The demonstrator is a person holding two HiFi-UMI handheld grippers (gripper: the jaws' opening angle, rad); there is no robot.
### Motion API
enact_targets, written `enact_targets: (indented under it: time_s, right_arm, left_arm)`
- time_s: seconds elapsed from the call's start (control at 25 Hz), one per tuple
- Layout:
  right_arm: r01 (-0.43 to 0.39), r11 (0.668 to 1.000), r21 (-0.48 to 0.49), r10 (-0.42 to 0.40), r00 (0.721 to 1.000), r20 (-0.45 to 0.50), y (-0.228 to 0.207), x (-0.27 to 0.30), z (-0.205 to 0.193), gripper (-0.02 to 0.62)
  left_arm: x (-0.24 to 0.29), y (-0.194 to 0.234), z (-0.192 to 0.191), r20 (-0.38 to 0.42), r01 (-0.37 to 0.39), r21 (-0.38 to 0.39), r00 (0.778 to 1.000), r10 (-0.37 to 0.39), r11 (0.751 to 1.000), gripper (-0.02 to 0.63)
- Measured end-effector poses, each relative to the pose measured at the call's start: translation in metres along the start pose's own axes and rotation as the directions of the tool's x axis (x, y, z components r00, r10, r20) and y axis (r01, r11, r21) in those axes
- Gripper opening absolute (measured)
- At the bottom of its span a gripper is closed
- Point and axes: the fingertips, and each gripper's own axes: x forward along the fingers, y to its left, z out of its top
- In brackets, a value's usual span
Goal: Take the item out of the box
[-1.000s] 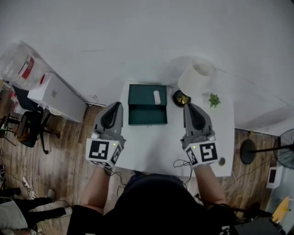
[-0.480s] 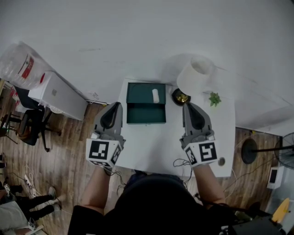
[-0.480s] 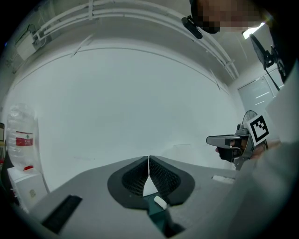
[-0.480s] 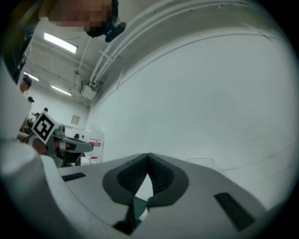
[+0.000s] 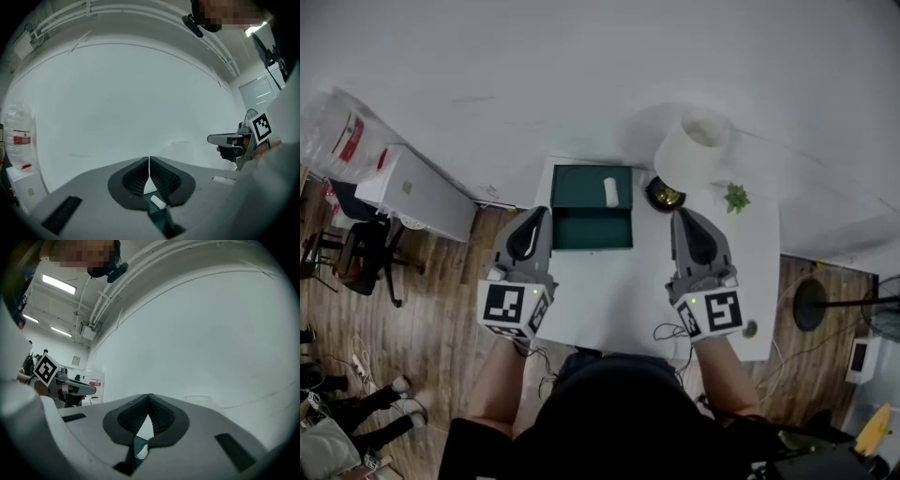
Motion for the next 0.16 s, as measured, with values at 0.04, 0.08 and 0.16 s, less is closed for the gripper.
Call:
enact_targets:
  time_s: [0.04,0.08,0.16]
  right_arm:
    - [-0.001,1.0,0.002,0.001,1.0,-0.002,-0.0022,-0.0011,-0.0015,0.005]
    - [-0.002,1.0,0.003,0.002,1.0,-0.003,-0.0045,-0.0018,-0.0027,0.005]
    - [-0.005,1.0,0.004,0.005,1.0,-0.005,-0.0089,-0.0026,-0.0043,0.004]
  left_arm:
    - [0.0022,-0.0026,-0.0011,-0.003,0.002,0.001,1.0,-0.002,1.0,0.009]
    - [0.0045,-0.0049,-0.0021,-0.006,0.003,0.001,1.0,-0.003,1.0,0.009]
    - [0.0091,-0.0089,-0.0039,-0.016,0.003,-0.002,1.0,-0.003,1.0,0.009]
